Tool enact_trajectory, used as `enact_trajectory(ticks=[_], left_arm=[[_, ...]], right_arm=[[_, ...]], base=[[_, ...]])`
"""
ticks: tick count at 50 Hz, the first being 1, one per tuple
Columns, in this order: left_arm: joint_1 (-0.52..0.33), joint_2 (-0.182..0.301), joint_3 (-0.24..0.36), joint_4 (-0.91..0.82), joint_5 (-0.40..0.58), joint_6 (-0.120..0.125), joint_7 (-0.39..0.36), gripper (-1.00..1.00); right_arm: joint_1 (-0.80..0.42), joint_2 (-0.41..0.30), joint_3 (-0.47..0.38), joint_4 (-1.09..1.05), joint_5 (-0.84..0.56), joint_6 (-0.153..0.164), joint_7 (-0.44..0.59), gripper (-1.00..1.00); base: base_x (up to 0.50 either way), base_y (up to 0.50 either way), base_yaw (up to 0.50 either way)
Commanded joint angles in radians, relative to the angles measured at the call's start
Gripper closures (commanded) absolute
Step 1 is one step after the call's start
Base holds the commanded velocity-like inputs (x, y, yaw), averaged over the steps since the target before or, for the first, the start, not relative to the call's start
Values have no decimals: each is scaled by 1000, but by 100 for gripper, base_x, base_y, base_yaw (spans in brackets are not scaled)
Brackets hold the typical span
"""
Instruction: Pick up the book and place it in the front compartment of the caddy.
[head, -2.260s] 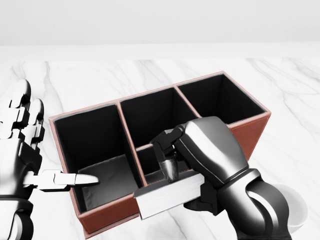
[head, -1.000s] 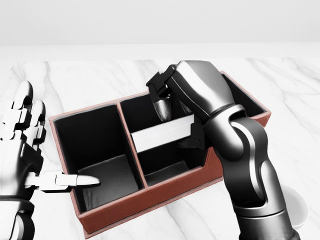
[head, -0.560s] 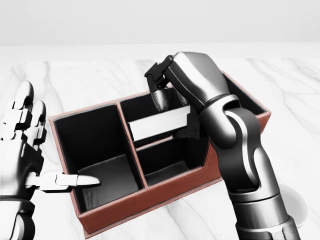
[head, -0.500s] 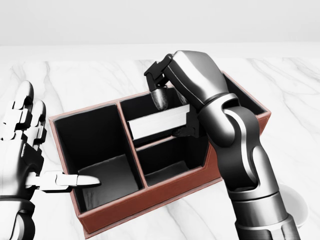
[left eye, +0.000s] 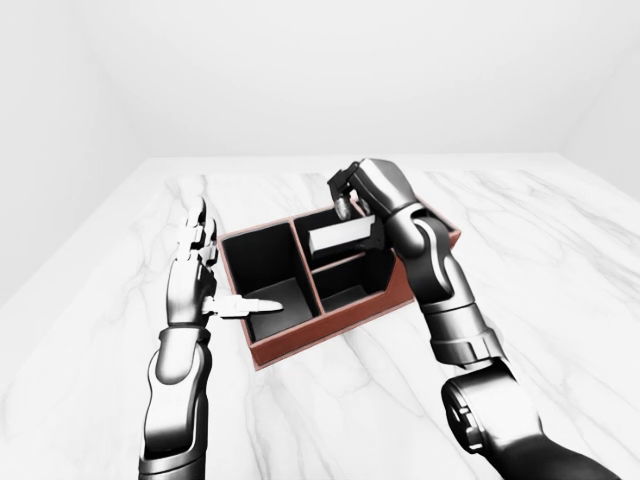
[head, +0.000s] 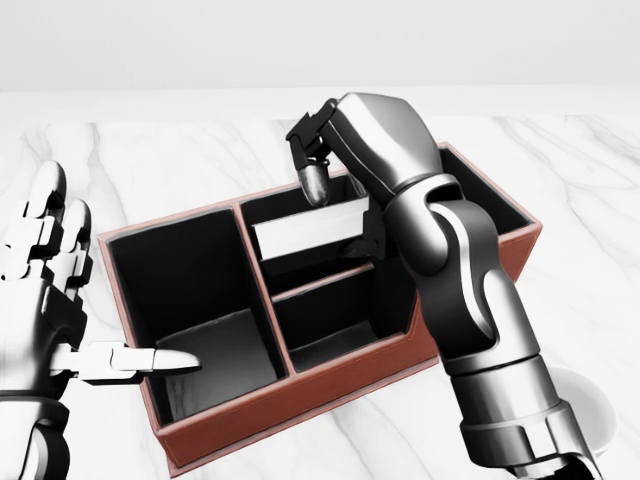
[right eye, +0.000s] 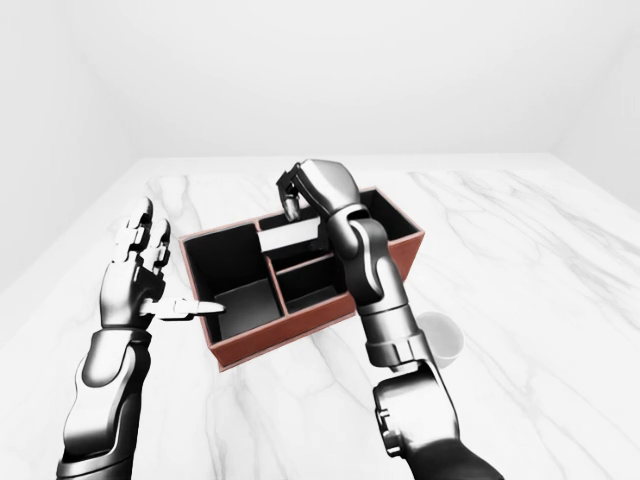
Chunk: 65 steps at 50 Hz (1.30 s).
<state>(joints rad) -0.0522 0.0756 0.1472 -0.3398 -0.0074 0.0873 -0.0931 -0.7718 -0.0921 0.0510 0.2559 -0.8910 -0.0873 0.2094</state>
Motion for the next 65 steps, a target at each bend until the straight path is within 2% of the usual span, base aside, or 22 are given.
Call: enact_trajectory(ticks=[1, 65], left_arm=[[-1, 0, 0, -2, -1, 0, 1, -100], [-8, 4, 6, 0, -4, 0, 6, -100]], right_arm=[[-64, -5, -13, 109, 4, 0, -84, 100], [-219, 12, 10, 490, -36, 0, -281, 100]], base=[[0, 0, 0], [0, 0, 0]])
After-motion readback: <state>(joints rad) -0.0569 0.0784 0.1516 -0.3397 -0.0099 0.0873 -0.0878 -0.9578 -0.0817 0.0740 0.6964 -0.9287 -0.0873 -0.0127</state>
